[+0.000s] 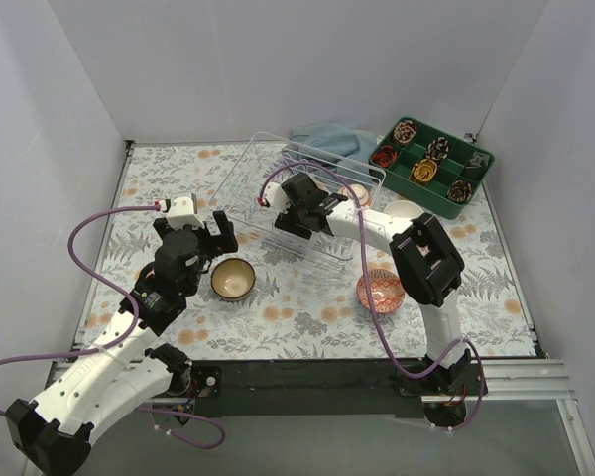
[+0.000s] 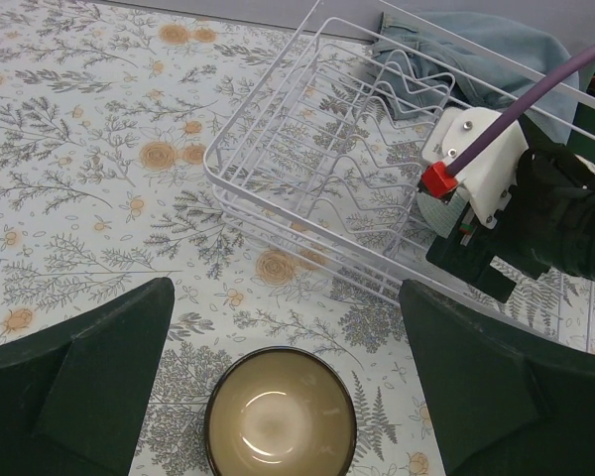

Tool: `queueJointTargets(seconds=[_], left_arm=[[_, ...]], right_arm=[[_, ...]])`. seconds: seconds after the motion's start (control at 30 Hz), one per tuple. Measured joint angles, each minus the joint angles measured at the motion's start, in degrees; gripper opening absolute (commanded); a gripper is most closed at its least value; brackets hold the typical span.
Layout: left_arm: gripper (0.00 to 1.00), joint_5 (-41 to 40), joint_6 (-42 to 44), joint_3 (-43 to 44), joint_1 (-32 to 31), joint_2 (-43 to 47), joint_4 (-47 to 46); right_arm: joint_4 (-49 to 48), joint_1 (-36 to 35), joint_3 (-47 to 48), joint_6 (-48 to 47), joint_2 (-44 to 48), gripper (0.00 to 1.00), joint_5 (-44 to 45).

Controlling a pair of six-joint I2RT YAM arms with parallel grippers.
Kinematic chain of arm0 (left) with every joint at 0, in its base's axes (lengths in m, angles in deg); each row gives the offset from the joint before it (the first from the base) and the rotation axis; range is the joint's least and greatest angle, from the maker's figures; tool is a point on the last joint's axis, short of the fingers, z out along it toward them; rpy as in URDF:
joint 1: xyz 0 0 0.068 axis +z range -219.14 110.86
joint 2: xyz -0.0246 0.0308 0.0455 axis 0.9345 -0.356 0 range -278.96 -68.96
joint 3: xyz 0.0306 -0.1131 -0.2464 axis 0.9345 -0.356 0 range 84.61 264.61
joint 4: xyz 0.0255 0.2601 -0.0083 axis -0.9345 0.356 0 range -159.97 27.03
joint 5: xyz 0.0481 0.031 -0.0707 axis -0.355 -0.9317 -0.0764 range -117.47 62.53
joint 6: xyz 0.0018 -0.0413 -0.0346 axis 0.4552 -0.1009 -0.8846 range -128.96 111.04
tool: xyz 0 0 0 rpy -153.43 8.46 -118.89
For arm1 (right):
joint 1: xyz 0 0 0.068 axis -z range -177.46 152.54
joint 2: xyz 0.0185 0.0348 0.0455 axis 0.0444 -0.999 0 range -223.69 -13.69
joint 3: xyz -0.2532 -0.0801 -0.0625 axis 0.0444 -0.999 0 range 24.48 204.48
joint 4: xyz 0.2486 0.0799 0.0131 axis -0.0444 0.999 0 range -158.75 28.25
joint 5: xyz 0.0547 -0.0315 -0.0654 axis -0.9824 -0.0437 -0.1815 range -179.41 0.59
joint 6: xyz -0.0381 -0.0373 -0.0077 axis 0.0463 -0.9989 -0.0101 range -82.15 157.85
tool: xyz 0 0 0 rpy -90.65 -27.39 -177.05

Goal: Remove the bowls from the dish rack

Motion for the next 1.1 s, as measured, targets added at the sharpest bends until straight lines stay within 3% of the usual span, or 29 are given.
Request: queueJointTargets(seconds=[0.63,1.1], left_arm=[[0.98,1.0,0.0,0.0,0.5,0.0,0.0],[0.98,2.3,0.1,-0.1,0.7,0.0,0.0]], right_arm=[[-13.7,-1.3,-5.6,-6.2,-2.8,0.91,9.7],[-10.4,-0.2,-3.8,-4.0,-2.4,0.92,7.2]])
